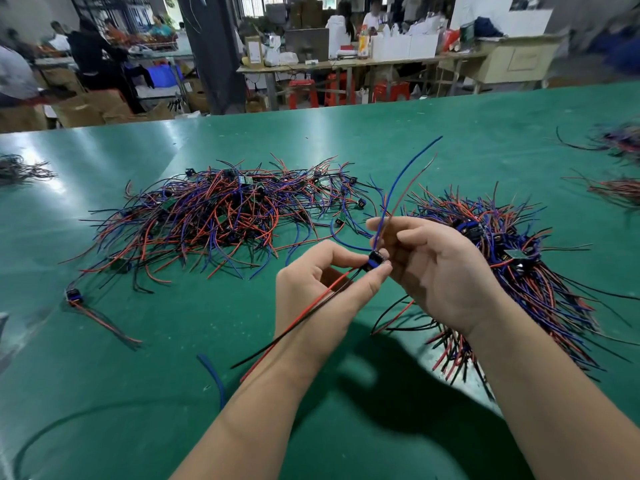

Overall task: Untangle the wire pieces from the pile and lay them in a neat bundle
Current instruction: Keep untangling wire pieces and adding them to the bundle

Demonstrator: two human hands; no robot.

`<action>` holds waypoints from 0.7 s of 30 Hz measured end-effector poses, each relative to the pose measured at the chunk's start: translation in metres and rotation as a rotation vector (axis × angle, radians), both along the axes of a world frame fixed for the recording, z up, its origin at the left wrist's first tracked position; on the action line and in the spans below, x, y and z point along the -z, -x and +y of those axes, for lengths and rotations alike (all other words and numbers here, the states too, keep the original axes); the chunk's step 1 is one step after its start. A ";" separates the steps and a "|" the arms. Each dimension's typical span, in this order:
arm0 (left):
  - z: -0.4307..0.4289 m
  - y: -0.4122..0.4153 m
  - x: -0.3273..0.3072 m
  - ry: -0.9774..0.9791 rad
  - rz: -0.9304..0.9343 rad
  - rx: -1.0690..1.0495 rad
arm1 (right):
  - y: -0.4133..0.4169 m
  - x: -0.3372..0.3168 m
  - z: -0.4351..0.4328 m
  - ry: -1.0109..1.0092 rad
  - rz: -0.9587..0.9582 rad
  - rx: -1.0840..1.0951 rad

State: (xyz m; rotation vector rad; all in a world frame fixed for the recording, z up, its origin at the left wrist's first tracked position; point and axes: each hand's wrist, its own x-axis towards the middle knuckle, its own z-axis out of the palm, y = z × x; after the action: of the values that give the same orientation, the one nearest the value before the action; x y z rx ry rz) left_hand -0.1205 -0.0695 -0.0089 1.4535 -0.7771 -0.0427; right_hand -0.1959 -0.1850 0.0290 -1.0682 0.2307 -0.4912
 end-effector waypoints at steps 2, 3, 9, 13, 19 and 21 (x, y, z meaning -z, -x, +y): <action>0.001 0.001 -0.001 0.009 0.018 0.041 | 0.001 0.001 -0.001 0.100 0.000 0.043; 0.001 0.002 -0.002 0.003 0.016 0.057 | 0.002 0.001 -0.001 0.150 0.005 0.076; 0.003 0.011 -0.005 -0.015 -0.033 0.059 | 0.011 -0.010 -0.022 0.133 -0.049 0.315; 0.001 0.021 -0.002 -0.042 -0.276 0.053 | 0.018 -0.014 -0.039 0.000 -0.043 0.485; -0.002 0.028 0.001 -0.034 -0.501 0.037 | 0.024 -0.012 -0.050 -0.050 -0.055 0.691; -0.002 0.026 0.002 -0.003 -0.536 0.020 | 0.023 -0.010 -0.050 -0.062 -0.063 0.699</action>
State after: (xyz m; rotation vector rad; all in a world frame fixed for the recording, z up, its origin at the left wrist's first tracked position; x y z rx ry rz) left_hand -0.1470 -0.0712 -0.0107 1.4756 -1.2238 0.3432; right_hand -0.2191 -0.2355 0.0395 -0.8918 0.5656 -1.1340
